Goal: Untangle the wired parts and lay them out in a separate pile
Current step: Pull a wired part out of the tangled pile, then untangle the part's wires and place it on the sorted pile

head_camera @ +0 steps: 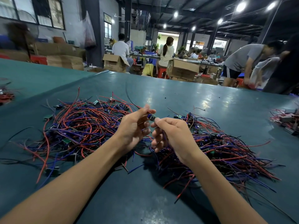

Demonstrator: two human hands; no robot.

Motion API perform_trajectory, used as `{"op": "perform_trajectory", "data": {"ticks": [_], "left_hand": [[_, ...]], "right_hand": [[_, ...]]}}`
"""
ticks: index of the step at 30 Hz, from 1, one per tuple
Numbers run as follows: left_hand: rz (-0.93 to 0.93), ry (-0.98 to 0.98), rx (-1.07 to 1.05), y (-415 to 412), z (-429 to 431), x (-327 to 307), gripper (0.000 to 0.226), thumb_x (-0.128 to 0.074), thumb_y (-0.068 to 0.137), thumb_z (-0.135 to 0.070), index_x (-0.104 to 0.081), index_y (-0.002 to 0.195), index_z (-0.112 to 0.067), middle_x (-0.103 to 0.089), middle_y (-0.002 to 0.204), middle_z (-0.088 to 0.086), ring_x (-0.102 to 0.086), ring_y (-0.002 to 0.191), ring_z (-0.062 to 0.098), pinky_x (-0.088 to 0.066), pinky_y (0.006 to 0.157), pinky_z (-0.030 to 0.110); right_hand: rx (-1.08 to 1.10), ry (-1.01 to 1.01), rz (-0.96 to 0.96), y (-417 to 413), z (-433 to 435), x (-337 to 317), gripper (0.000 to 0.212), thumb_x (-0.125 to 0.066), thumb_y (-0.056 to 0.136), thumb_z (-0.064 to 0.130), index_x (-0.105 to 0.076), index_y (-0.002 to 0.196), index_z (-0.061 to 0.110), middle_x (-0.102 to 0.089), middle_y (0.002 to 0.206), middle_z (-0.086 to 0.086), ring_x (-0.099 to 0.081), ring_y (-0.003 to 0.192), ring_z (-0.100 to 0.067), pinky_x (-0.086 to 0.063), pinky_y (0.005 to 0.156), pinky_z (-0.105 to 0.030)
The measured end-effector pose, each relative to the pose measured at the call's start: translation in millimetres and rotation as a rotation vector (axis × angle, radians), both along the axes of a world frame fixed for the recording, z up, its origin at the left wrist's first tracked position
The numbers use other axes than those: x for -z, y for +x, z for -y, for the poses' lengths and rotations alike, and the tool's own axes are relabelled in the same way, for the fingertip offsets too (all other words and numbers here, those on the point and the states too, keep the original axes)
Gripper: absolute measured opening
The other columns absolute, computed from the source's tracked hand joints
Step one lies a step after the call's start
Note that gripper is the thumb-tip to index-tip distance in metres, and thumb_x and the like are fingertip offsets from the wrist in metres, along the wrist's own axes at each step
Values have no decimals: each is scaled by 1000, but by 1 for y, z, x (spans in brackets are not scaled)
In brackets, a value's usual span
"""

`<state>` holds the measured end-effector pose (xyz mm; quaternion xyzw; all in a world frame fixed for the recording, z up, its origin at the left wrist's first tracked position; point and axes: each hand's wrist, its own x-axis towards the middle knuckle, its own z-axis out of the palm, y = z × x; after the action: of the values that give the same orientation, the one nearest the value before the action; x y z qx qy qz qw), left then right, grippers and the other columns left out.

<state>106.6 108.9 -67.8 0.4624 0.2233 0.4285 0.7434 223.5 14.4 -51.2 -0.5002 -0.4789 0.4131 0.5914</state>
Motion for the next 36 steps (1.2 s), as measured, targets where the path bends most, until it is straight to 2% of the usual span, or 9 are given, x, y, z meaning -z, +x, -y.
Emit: {"op": "perform_trajectory", "data": {"ticks": [4,7,12,15,19,23,31,34,36], "left_hand": [[-1,100,142,-1,3,-1,39,-70,84,-32,-67,107,-2,-66,74,4,-61,63,15,-44,67,33],[15,104,93,1,2,0,28,-75,78,-26,-73,95,-4,-64,74,4,-56,67,14,-35,66,29],[116,3,-45,6,-8,0,25,-77,73,-24,-74,85,-3,-52,67,4,-47,57,14,-50,49,23],[96,-4,-166,5,-16,4,22,-76,77,-23,-70,83,-3,-47,64,3,-40,53,14,-43,42,24],[19,73,-287,5,-16,8,18,-78,80,-20,-72,92,-8,-66,79,1,-58,71,12,-48,50,24],[15,96,-287,3,-12,3,33,-81,73,-31,-72,97,-11,-66,83,-1,-58,76,12,-53,60,28],[224,-55,141,0,2,-5,39,-62,96,-17,-61,134,-10,-68,92,2,-63,69,10,-55,61,27],[84,89,111,3,7,-6,48,-67,90,-18,-54,136,-14,-71,96,6,-51,54,7,-40,48,19],[-104,359,-36,5,11,-3,48,-69,91,-19,-54,136,-18,-72,101,10,-48,50,9,-38,46,20]], "right_hand": [[10,18,-61,-1,-3,3,26,-56,103,20,-64,84,4,-57,62,-5,-51,43,-18,-43,37,-25],[25,24,-44,0,-2,2,28,-58,102,19,-67,82,2,-57,59,-5,-49,42,-17,-41,36,-24],[133,223,331,1,2,2,29,-65,98,16,-74,75,1,-60,55,-15,-52,37,-20,-42,35,-26],[95,313,448,-3,6,5,29,-68,97,13,-73,69,6,-61,51,-8,-53,34,-18,-41,34,-26],[128,472,687,1,10,5,40,-76,90,16,-65,55,0,-50,44,-15,-45,36,-29,-33,38,-35],[182,592,423,5,15,-3,63,-63,96,37,-46,43,8,-38,39,-9,-31,35,-24,-26,40,-37],[494,540,137,8,9,-8,50,-53,104,36,-70,63,14,-48,45,-5,-40,37,-15,-32,41,-22],[410,390,49,12,6,-9,37,-64,98,38,-78,76,13,-46,51,-8,-36,39,-13,-29,40,-21],[315,272,-3,14,5,-10,32,-72,91,41,-78,78,12,-43,54,-6,-31,39,-12,-25,40,-20]]}}
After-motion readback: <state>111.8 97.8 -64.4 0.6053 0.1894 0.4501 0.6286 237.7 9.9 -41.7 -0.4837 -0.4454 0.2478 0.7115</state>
